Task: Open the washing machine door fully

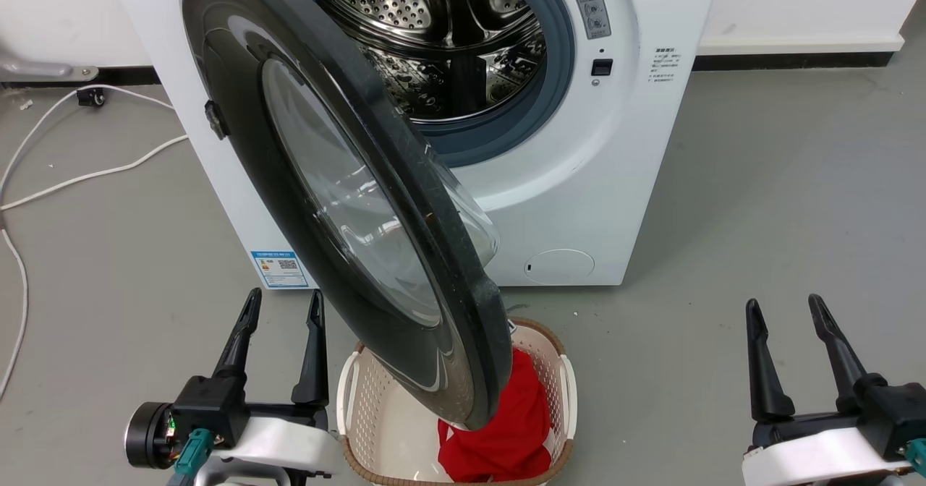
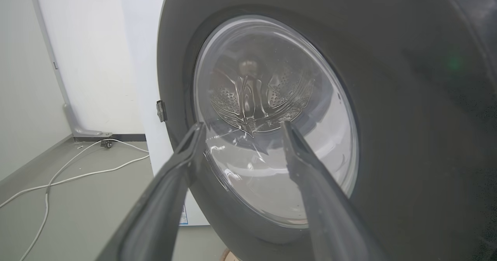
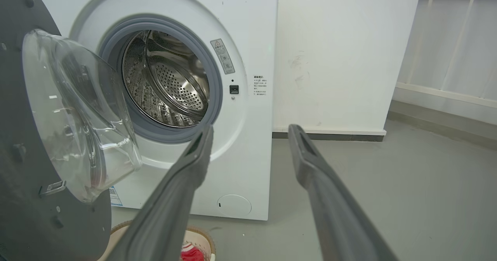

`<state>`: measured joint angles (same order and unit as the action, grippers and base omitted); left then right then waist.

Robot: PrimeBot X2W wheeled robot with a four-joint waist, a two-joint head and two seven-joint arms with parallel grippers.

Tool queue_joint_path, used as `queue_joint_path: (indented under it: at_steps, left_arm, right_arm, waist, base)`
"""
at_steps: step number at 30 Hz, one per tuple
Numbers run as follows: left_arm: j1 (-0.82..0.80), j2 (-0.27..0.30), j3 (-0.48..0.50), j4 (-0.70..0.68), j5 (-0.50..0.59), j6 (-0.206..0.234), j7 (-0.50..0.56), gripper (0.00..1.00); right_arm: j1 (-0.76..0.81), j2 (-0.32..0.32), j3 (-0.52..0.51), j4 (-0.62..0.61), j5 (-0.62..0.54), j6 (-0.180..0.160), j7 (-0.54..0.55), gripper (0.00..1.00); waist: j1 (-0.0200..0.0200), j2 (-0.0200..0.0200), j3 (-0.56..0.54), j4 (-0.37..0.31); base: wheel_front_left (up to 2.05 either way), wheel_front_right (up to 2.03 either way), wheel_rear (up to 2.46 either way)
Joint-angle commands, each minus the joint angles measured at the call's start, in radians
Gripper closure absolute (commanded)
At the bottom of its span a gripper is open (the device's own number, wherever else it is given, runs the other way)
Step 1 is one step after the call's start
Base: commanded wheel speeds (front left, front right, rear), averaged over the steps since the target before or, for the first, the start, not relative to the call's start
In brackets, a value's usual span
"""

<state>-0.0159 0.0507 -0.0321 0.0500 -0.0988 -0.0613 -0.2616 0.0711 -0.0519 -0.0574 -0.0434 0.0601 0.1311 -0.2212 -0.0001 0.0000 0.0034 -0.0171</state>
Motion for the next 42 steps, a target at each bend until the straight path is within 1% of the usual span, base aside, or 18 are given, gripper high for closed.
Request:
queue_joint_path:
  at_steps: [1,16,17,18,23,28,36,42]
  left_arm:
    - [-0.001,-0.001,-0.001,-0.004,0.007,-0.001,-0.005,0.00]
    - [-0.002,-0.001,0.000,-0.007,0.014,-0.008,-0.005,0.00]
    - [-0.003,-0.001,0.000,-0.009,0.012,-0.009,-0.005,0.69]
    - [-0.003,-0.001,0.001,-0.009,0.011,-0.010,-0.005,1.00]
    - [-0.006,-0.001,0.002,-0.021,0.008,-0.008,-0.005,1.00]
    - [-0.028,-0.001,0.002,-0.087,0.004,-0.001,-0.005,1.00]
    - [-0.105,-0.001,0.020,-0.309,0.032,0.008,-0.004,1.00]
    - [-0.202,0.001,0.016,-0.484,0.059,0.006,-0.004,1.00]
  right_arm:
    - [-0.004,0.003,0.001,0.006,0.003,-0.001,-0.008,0.00]
    - [-0.029,0.003,0.002,0.049,0.019,-0.001,-0.027,0.00]
    - [-0.030,0.003,0.004,0.050,0.019,-0.001,-0.028,0.00]
    - [-0.030,0.003,0.004,0.051,0.019,-0.001,-0.029,0.00]
    - [-0.033,0.003,0.007,0.053,0.023,-0.001,-0.032,0.00]
    - [-0.032,0.003,0.006,0.051,0.025,-0.001,-0.034,0.00]
    - [-0.034,0.003,-0.002,0.054,0.030,-0.001,-0.035,0.00]
    - [-0.041,0.003,-0.002,0.060,0.032,-0.001,-0.034,0.00]
  waist:
    - [0.0001,0.0000,0.000,0.000]
    - [0.0001,0.0000,0.002,-0.004]
    - [0.0001,0.0000,0.003,-0.004]
    - [0.0001,0.0000,0.003,-0.004]
    - [0.0001,0.0000,0.008,-0.005]
    - [0.0001,0.0000,0.012,-0.005]
    - [0.0001,0.0000,0.013,-0.001]
    - [0.0001,0.0000,0.014,-0.004]
  base:
    - [0.00,0.00,0.00]
    - [0.00,0.00,0.00]
    - [0.00,0.00,0.00]
    - [0.00,0.00,0.00]
    - [0.00,0.00,0.00]
    - [0.00,0.00,0.00]
    - [0.00,0.00,0.00]
    - [0.00,0.00,0.00]
